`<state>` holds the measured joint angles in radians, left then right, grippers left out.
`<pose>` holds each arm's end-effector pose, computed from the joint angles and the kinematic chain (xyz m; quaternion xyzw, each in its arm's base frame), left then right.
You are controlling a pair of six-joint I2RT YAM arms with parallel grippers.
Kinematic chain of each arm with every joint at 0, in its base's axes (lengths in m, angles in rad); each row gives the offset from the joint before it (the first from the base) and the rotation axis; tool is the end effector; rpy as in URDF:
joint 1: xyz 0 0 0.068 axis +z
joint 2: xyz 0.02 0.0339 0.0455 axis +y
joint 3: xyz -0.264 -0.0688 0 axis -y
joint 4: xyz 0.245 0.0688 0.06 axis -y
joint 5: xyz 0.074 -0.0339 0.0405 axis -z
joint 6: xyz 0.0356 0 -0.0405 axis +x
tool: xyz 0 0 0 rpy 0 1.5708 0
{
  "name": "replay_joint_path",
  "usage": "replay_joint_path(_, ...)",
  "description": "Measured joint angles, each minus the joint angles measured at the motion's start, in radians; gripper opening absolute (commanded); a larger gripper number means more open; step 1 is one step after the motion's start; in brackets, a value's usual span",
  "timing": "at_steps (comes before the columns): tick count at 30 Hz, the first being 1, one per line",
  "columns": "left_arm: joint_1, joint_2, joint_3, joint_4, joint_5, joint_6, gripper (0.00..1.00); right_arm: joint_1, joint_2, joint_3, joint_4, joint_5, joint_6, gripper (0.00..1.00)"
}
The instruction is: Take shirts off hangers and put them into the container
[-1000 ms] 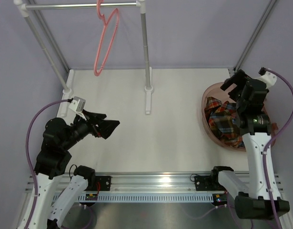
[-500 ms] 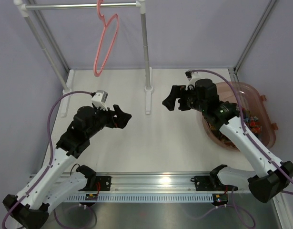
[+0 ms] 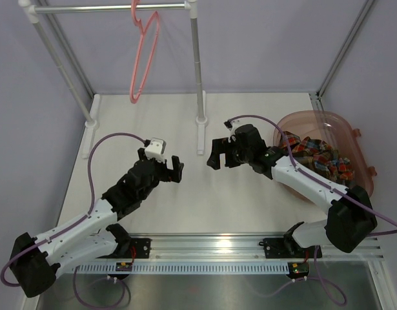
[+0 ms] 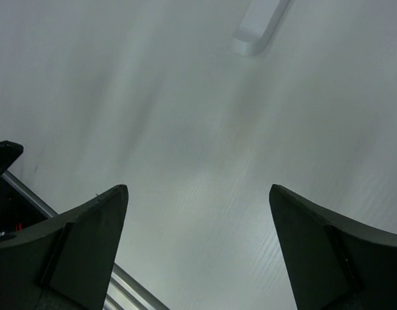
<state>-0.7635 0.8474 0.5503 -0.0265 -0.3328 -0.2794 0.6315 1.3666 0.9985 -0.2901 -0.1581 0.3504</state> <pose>0.1519 -0.1293 0.2628 0.0980 0.8004 -0.1703 0.5663 0.2413 0.1834 0.2731 -0.1598 0.8812 0.2696 0.3539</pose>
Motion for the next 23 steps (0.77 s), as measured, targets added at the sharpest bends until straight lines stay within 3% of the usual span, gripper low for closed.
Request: replay_joint_path(23, -0.007, 0.006, -0.021, 0.066, -0.100, 0.021, 0.99, 0.006, 0.004, -0.068, 0.123, 0.015, 0.001, 0.99)
